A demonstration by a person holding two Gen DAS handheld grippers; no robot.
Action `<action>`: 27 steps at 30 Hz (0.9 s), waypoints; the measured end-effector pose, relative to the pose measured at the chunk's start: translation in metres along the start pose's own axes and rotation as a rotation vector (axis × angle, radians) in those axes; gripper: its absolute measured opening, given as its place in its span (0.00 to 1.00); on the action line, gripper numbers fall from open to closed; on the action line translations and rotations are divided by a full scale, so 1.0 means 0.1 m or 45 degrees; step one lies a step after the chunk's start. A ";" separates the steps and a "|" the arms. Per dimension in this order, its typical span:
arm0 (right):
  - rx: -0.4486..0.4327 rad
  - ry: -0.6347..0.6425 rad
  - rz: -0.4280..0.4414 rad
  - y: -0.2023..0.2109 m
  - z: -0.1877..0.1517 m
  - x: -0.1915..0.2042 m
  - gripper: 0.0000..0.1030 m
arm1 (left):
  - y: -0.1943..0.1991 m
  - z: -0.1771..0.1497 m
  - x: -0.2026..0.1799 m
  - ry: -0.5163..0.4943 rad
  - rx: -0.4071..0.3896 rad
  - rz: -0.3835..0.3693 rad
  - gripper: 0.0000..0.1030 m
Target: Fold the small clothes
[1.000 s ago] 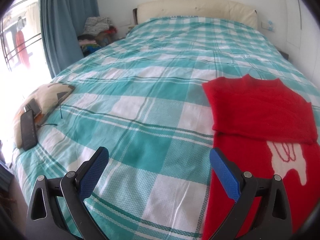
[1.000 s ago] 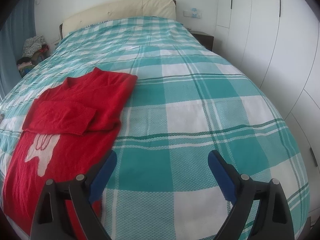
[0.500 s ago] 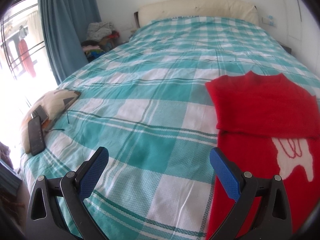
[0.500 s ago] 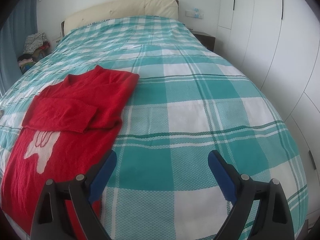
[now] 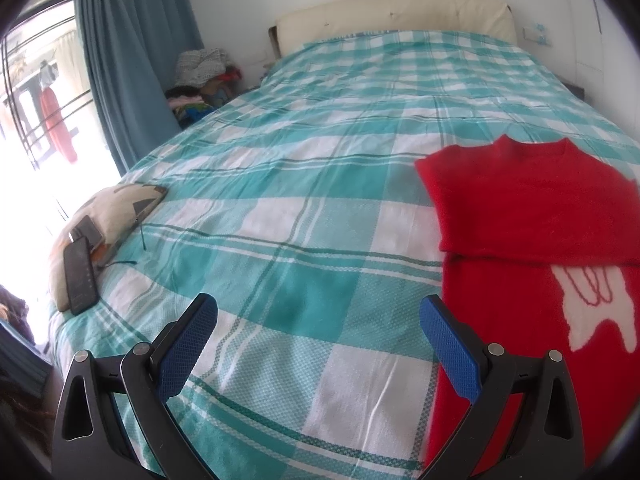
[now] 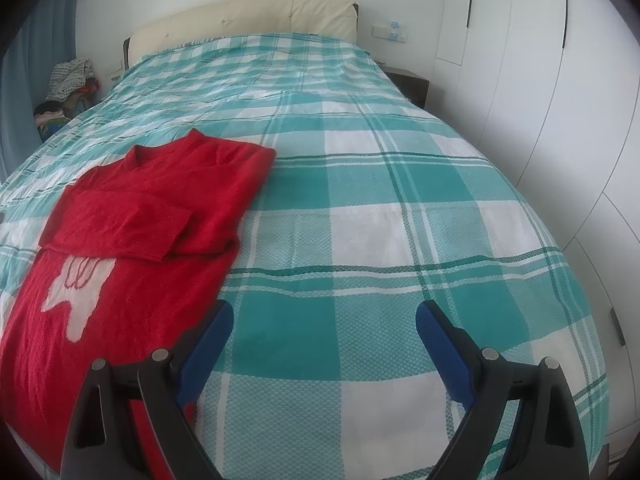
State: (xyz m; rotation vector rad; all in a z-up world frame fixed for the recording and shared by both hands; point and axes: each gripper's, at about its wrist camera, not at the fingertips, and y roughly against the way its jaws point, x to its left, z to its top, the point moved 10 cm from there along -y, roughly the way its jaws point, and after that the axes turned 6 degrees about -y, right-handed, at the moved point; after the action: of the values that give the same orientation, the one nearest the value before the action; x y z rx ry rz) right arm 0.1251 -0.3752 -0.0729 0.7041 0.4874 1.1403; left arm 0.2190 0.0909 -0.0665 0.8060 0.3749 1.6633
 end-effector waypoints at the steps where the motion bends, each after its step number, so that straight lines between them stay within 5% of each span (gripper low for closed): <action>1: -0.002 0.001 -0.001 0.01 0.00 0.00 0.89 | 0.00 0.00 0.00 -0.002 0.000 0.000 0.99; 7: -0.012 0.036 0.025 0.15 -0.07 0.02 0.89 | 0.12 -0.26 -0.17 -0.072 0.105 -0.211 0.99; 11: 0.059 0.014 0.264 0.54 -0.45 0.26 0.89 | 0.50 -0.70 -0.31 -0.168 0.140 -0.450 0.99; 15: 0.154 0.057 0.487 0.95 -1.02 0.59 0.89 | 0.76 -1.14 -0.56 -0.263 0.214 -0.587 0.99; 20: 0.315 0.052 0.560 0.92 -1.59 0.76 0.89 | 0.89 -1.36 -0.80 -0.296 0.277 -0.681 0.98; 23: 0.360 -0.021 0.622 0.85 -1.64 0.81 0.76 | 0.91 -1.37 -0.81 -0.272 0.287 -0.701 0.91; 25: 0.398 -0.036 0.662 0.81 -1.67 0.88 0.64 | 0.87 -1.41 -0.80 -0.248 0.325 -0.715 0.73; 27: 0.455 -0.052 0.687 0.74 -1.72 0.94 0.55 | 0.83 -1.45 -0.79 -0.214 0.359 -0.728 0.67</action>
State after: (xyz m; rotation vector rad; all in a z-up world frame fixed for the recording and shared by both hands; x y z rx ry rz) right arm -0.0061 -0.2248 -0.1383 1.2163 0.4855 1.5555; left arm 0.0647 0.0197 -0.1406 0.9324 0.6620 1.0152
